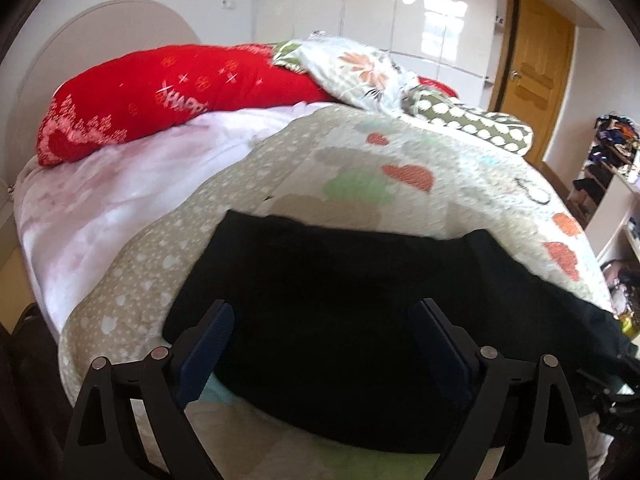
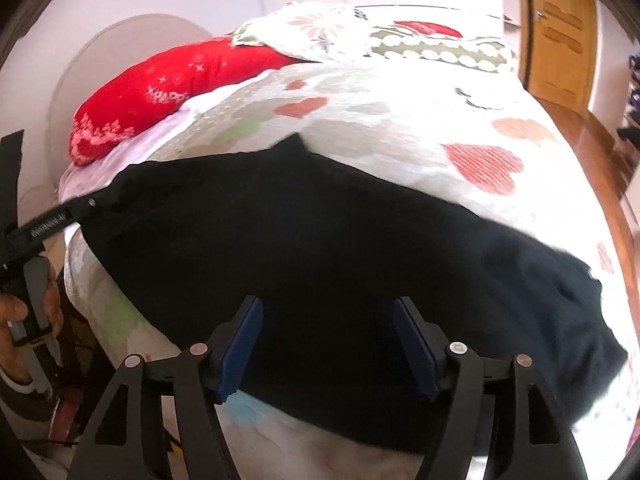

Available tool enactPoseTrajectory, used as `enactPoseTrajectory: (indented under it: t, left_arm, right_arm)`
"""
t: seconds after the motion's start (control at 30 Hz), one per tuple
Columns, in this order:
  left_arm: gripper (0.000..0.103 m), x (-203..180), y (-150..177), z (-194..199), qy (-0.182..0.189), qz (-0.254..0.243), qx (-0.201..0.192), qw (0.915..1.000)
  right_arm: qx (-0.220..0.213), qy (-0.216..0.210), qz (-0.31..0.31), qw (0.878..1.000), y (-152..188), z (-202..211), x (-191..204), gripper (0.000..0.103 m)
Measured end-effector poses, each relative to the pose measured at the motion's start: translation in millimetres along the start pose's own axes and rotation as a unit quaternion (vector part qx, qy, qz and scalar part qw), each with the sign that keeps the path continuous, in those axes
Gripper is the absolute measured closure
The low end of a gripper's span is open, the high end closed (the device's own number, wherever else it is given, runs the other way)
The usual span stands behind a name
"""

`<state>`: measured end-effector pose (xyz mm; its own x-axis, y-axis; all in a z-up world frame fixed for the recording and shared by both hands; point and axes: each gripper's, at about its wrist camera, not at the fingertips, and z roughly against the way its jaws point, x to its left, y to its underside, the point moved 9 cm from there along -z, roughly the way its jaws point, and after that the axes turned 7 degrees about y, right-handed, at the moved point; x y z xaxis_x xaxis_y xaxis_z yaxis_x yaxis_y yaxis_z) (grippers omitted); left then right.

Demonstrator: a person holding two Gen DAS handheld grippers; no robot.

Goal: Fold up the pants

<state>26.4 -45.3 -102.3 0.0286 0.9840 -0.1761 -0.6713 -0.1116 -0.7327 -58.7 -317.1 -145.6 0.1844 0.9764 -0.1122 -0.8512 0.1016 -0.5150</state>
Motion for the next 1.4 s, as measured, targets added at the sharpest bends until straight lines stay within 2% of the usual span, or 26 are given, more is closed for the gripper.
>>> enactPoseTrajectory:
  t: [0.4,0.6,0.87,0.97,1.03,1.1,1.17,1.3,1.4]
  left_arm:
    - [0.011,-61,1,10,0.049,-0.055,0.004,0.9973]
    - [0.011,-87,6,1,0.063,-0.079,0.018,0.9947]
    - [0.011,-123,10,-20,0.082,-0.113,0.042,0.9893]
    - [0.011,-139,12,-29,0.093,-0.124,0.054,0.9864]
    - [0.011,-148,11,-33,0.100,-0.130,0.060,0.9846]
    - [0.011,-162,10,-39,0.120,-0.138,0.071,0.9805]
    - [0.011,-175,9,-45,0.143,-0.143,0.082,0.9759]
    - [0.011,-208,11,-59,0.194,-0.172,0.115,0.9591]
    - [0.011,-227,11,-71,0.217,-0.189,0.136,0.9481]
  right_arm:
    - [-0.015,0.029,-0.054,0.998,16,33,-59,0.033]
    - [-0.008,0.040,-0.068,0.997,27,34,-80,0.034]
    - [-0.015,0.041,-0.091,0.995,38,56,-100,0.034]
    - [-0.020,0.025,-0.104,0.994,43,67,-105,0.034]
    - [-0.021,0.043,-0.106,0.993,47,74,-113,0.032]
    - [-0.021,0.052,-0.112,0.992,51,80,-120,0.032]
    - [-0.024,0.043,-0.131,0.990,56,85,-129,0.029]
    - [-0.023,0.036,-0.168,0.985,62,80,-146,0.028]
    - [-0.028,0.011,-0.190,0.981,65,72,-149,0.028]
